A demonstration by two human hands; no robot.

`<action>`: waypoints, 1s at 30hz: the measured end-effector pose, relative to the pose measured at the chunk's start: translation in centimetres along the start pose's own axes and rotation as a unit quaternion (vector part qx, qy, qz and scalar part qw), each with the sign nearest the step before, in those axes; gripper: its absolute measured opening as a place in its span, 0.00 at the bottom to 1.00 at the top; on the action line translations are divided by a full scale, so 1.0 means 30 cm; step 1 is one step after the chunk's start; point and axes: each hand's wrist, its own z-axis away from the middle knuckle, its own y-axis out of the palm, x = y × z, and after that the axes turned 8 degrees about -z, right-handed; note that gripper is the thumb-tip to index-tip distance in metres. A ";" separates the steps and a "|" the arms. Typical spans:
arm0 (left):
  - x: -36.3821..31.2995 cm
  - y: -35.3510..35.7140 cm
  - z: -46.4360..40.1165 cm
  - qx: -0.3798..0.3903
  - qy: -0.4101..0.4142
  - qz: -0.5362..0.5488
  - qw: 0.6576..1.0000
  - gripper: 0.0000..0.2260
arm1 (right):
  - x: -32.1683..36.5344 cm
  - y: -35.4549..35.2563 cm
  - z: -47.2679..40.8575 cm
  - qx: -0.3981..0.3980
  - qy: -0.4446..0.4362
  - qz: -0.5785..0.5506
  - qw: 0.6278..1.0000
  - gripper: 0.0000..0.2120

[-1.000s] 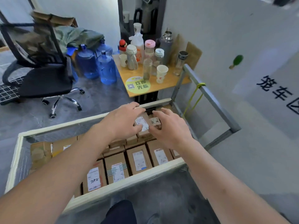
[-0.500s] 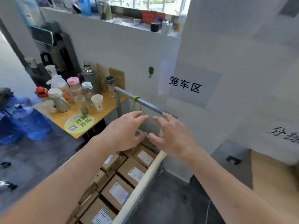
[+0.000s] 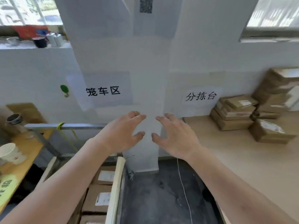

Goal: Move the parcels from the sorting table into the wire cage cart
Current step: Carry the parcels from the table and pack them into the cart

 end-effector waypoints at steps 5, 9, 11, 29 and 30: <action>-0.190 0.036 -0.289 -0.006 0.085 -0.001 0.996 0.28 | -0.259 -0.107 -0.037 -0.036 0.072 0.008 0.997 0.33; -0.352 0.074 -0.502 -0.003 0.138 0.016 0.990 0.27 | -0.462 -0.184 -0.044 -0.058 0.118 0.012 0.991 0.33; -0.429 0.097 -0.592 -0.003 0.158 0.026 0.987 0.27 | -0.553 -0.219 -0.032 -0.067 0.141 0.014 0.988 0.31; -1.006 0.382 -1.437 0.074 0.320 0.048 0.943 0.26 | -1.337 -0.378 -0.184 -0.092 0.408 -0.018 0.908 0.34; -1.030 0.406 -1.499 0.082 0.330 0.046 0.939 0.26 | -1.382 -0.380 -0.209 -0.094 0.423 -0.022 0.901 0.34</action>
